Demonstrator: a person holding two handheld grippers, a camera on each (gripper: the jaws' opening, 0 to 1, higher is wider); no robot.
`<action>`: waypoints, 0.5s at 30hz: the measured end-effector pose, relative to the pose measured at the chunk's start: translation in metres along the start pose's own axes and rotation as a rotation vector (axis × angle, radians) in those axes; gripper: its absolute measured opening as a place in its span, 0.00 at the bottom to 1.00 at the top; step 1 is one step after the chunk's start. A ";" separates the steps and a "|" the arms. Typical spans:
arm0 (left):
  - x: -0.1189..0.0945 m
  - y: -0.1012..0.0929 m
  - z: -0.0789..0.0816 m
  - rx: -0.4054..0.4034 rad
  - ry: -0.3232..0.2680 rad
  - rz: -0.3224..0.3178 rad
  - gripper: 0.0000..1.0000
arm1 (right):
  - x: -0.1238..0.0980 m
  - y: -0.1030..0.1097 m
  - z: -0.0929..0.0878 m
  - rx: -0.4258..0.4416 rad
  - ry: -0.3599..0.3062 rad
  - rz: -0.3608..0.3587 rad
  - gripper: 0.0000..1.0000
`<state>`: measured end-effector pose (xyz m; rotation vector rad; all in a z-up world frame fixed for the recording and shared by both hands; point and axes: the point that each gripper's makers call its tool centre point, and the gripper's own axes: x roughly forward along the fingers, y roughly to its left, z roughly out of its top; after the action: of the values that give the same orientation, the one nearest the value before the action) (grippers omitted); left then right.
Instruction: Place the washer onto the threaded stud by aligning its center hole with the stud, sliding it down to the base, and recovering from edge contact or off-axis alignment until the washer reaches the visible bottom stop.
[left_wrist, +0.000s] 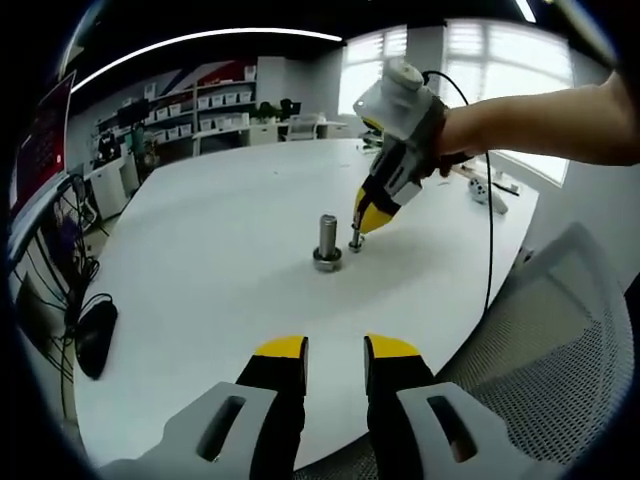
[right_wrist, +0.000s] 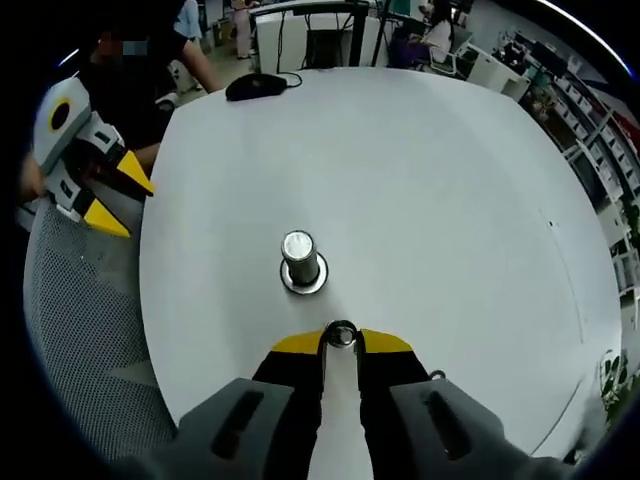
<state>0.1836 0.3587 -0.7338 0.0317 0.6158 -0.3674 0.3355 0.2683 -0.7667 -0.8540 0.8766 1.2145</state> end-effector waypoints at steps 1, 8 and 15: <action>0.000 0.000 0.000 -0.004 0.000 0.000 0.20 | 0.001 0.000 -0.001 0.002 0.001 0.000 0.14; 0.000 0.002 -0.001 -0.009 0.005 0.006 0.21 | 0.013 0.001 -0.006 0.010 0.003 0.013 0.14; 0.000 0.002 -0.002 -0.013 0.011 0.004 0.21 | 0.017 0.003 -0.008 0.018 0.002 0.029 0.15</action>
<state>0.1832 0.3605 -0.7356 0.0232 0.6289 -0.3593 0.3336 0.2685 -0.7857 -0.8310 0.9031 1.2290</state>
